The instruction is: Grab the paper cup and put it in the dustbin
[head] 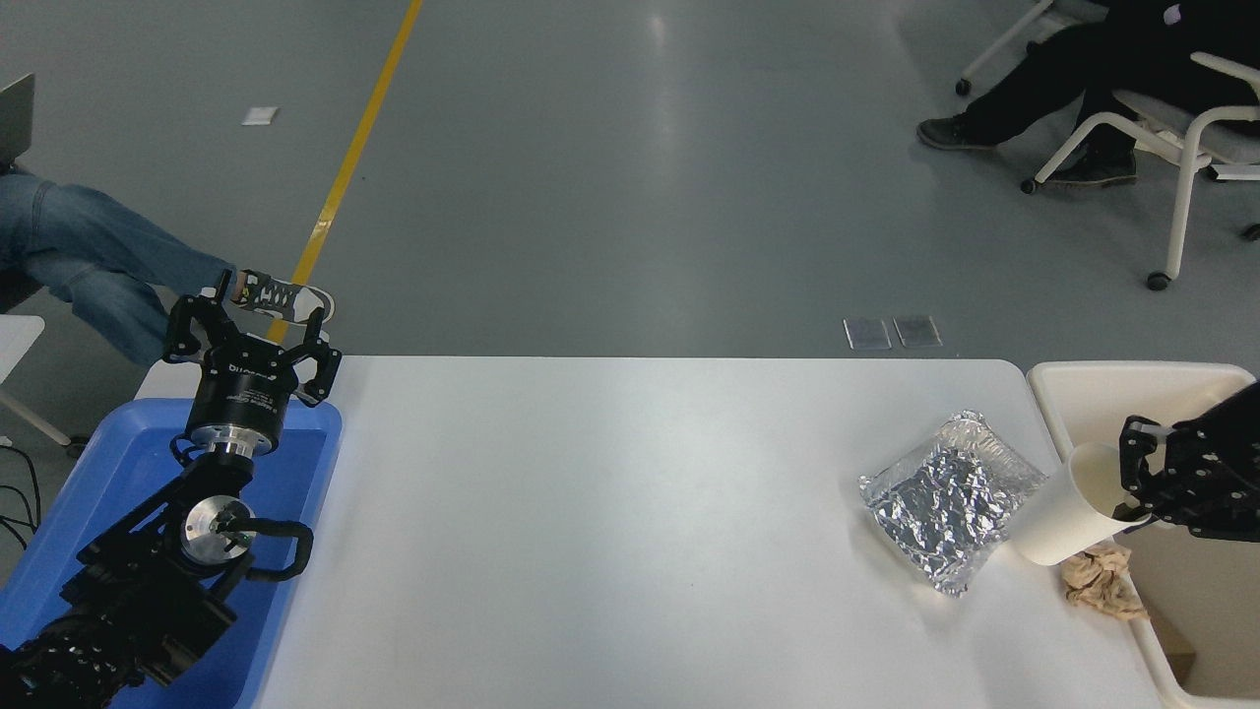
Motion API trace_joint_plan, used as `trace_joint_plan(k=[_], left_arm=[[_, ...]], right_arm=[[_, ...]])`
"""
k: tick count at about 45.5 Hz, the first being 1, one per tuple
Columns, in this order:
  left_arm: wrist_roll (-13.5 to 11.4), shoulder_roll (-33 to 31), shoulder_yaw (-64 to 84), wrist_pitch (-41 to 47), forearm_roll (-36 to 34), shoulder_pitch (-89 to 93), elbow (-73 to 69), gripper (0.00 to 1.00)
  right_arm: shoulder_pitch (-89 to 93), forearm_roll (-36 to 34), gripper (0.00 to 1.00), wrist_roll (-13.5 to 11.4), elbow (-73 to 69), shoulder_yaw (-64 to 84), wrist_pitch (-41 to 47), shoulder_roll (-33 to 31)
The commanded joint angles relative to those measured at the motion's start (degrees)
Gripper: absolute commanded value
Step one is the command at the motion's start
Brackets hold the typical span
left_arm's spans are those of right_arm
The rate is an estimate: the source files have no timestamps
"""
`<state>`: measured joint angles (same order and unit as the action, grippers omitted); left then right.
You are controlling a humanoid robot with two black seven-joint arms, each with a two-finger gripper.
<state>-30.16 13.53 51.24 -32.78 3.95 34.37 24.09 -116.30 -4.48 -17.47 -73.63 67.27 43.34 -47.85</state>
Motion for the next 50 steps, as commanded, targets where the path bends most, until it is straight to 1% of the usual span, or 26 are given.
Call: trace_joint_plan(k=[1,6,13,22,33,40,50], left_arm=[[0.01,0.00,0.00,0.00,0.00,0.00,-0.01,0.99],[0.01,0.00,0.00,0.00,0.00,0.00,-0.01,0.99],[0.01,0.00,0.00,0.00,0.00,0.00,-0.01,0.99],[0.01,0.00,0.00,0.00,0.00,0.00,-0.01,0.99],[0.01,0.00,0.00,0.00,0.00,0.00,-0.01,0.99],[0.01,0.00,0.00,0.00,0.00,0.00,-0.01,0.99],[0.01,0.00,0.00,0.00,0.00,0.00,-0.01,0.99]], right_arm=[[-11.49,-1.50,0.00,0.16,-0.02,4.70,1.66,1.35],[-15.97,-2.38,0.00,0.24,-0.29,8.57,1.66,3.81],[-22.30,-3.25,0.00,0.33,-1.43,14.90,1.66,8.82],[-25.20,-5.54,0.00,0.33,-1.43,19.56,1.66,12.78],[-25.29,-5.54,0.00,0.33,-1.34,21.50,1.66,14.45],[-24.24,-4.75,0.00,0.24,-0.20,22.11,1.66,13.84],[-19.24,-5.37,0.00,0.24,1.21,28.09,1.66,11.64]])
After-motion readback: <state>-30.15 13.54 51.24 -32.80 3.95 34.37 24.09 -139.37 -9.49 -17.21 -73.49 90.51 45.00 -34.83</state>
